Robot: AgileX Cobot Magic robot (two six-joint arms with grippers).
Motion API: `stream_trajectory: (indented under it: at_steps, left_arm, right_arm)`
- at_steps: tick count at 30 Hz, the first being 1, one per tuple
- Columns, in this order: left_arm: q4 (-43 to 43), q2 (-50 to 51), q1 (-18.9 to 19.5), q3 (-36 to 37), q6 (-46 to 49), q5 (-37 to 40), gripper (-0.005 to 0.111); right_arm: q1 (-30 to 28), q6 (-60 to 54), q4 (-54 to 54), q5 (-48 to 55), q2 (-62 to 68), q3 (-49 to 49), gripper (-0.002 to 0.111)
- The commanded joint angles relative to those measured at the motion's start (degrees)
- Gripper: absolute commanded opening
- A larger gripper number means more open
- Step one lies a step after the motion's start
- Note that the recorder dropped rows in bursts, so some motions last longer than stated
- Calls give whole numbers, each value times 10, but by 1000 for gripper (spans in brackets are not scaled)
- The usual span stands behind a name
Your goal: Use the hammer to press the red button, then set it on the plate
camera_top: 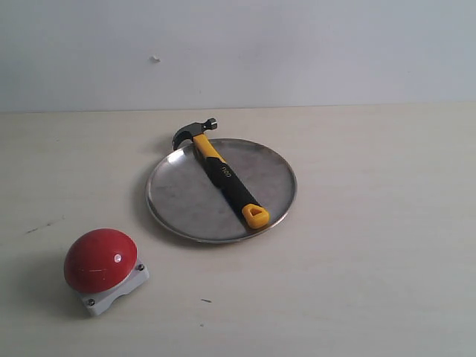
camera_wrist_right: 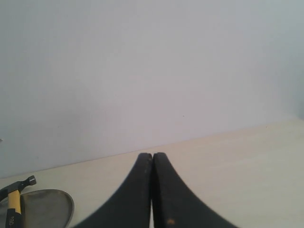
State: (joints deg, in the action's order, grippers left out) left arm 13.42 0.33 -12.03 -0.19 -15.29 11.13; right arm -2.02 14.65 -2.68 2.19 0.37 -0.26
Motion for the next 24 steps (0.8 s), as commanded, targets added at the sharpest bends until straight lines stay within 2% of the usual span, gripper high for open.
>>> stream_trajectory:
  at_steps: [1, 24]
  left_arm:
    - [-5, -3, 0, 2, 0, 2, 0]
    - [-5, -3, 0, 2, 0, 2, 0]
  right_arm:
    - [-3, -5, -6, 0, -4, 3, 0]
    - [-3, 0, -5, 0, -4, 3, 0]
